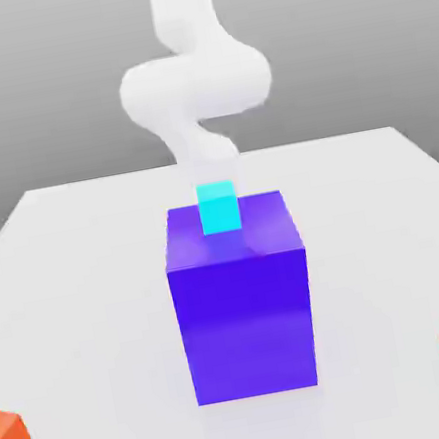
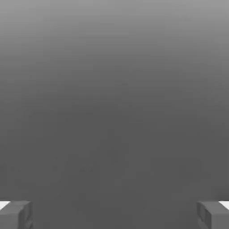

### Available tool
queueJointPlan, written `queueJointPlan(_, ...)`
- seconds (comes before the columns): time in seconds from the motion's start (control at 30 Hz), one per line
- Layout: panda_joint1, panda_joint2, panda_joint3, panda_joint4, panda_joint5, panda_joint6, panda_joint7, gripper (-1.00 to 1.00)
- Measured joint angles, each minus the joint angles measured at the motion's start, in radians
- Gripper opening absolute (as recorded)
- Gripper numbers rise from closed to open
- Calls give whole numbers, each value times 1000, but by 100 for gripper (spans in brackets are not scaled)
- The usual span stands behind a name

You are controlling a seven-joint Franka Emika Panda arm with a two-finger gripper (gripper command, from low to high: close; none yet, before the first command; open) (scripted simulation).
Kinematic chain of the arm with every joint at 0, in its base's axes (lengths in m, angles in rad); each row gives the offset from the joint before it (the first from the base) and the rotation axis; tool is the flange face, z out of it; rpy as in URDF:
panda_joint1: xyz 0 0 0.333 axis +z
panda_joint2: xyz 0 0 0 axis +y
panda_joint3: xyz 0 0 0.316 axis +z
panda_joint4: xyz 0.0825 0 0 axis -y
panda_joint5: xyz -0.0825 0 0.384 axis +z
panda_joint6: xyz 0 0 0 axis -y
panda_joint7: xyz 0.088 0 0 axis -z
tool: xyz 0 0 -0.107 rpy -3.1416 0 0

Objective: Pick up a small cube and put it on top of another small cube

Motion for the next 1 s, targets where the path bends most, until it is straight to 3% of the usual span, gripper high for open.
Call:
queueJointPlan(0.53, -185, 586, -58, 162, -68, 78, 206, 0)
queueJointPlan(1.0, -342, 1093, -125, 301, 53, 151, 265, 0)
